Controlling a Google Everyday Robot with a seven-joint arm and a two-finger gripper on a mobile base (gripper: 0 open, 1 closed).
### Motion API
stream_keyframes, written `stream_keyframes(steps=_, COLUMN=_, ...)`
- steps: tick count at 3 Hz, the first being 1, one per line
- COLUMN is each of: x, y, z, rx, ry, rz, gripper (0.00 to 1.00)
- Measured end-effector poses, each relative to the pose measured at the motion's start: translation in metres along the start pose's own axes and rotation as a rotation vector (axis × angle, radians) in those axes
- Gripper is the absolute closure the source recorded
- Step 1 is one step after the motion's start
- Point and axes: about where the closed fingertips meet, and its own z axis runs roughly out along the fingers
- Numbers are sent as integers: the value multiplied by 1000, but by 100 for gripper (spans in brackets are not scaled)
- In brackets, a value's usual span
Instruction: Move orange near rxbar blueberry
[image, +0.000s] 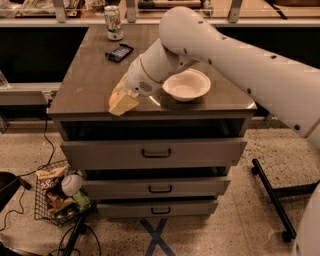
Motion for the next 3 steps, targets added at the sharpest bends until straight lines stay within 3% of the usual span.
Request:
stream_keyframes(steps=1, x=-1, y=1, z=2, rx=-3, ry=0, rz=-1, gripper=100)
stream_keyframes(steps=2, x=-3, y=-2, z=2, rx=4, ry=3, rz=-5, gripper=100)
stream_keyframes(steps=3, x=-14, y=-22, z=-1, rx=50, ry=17, rz=-25, gripper=100)
